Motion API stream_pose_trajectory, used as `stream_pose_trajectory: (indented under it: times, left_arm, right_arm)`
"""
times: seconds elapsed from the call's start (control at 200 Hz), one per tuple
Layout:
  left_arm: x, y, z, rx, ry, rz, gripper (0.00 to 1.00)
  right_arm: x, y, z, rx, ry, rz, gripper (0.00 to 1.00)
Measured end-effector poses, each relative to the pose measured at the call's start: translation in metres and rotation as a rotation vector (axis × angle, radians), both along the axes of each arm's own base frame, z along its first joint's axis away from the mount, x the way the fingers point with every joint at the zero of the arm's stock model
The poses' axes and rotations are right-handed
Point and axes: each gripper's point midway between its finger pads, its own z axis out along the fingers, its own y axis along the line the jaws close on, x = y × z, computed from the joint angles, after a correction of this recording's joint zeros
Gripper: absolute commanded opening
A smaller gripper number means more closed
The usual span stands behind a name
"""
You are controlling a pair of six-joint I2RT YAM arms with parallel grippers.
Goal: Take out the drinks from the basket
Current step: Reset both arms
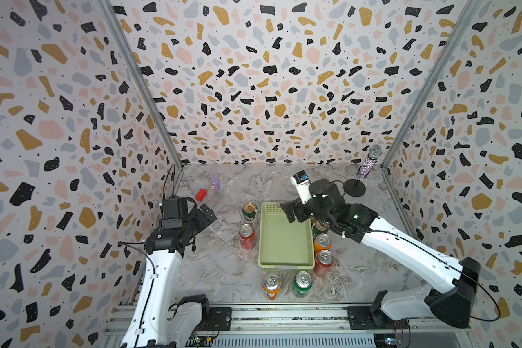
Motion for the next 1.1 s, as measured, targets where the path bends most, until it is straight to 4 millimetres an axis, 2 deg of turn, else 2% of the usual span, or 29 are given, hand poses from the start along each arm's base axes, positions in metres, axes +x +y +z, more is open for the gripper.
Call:
stream_pose_trajectory:
  times: [0.115,0.195,0.31,0.425,0.581,0.756,1.021,1.101]
  left_arm:
    - [0.009,0.003,0.001,0.067,-0.032,0.015,1.0]
    - [0.017,0.012,-0.007,0.126,-0.065,0.049,1.0]
    - [0.021,0.025,-0.033,0.214,-0.091,0.101,1.0]
    - [0.021,0.039,-0.061,0.312,-0.085,0.144,1.0]
    - [0.033,0.055,-0.071,0.428,-0.097,0.186,1.0]
    - [0.045,0.068,-0.077,0.532,-0.113,0.214,1.0]
    - [0.053,0.071,-0.091,0.619,-0.136,0.182,1.0]
    - [0.053,0.07,-0.105,0.629,-0.149,0.171,1.0]
  right_arm:
    - [0.016,-0.061,-0.011,-0.005,0.012,-0.127,1.0]
    - [0.022,-0.098,-0.024,-0.016,0.025,-0.216,1.0]
    - [0.026,-0.129,-0.042,-0.038,0.055,-0.291,1.0]
    - [0.032,-0.161,-0.068,-0.057,0.1,-0.376,1.0]
    - [0.035,-0.206,-0.107,-0.085,0.162,-0.506,1.0]
    - [0.037,-0.242,-0.135,-0.114,0.159,-0.627,1.0]
    - [0.042,-0.274,-0.166,-0.24,0.106,-0.739,1.0]
    - [0.047,-0.28,-0.172,-0.259,0.085,-0.765,1.0]
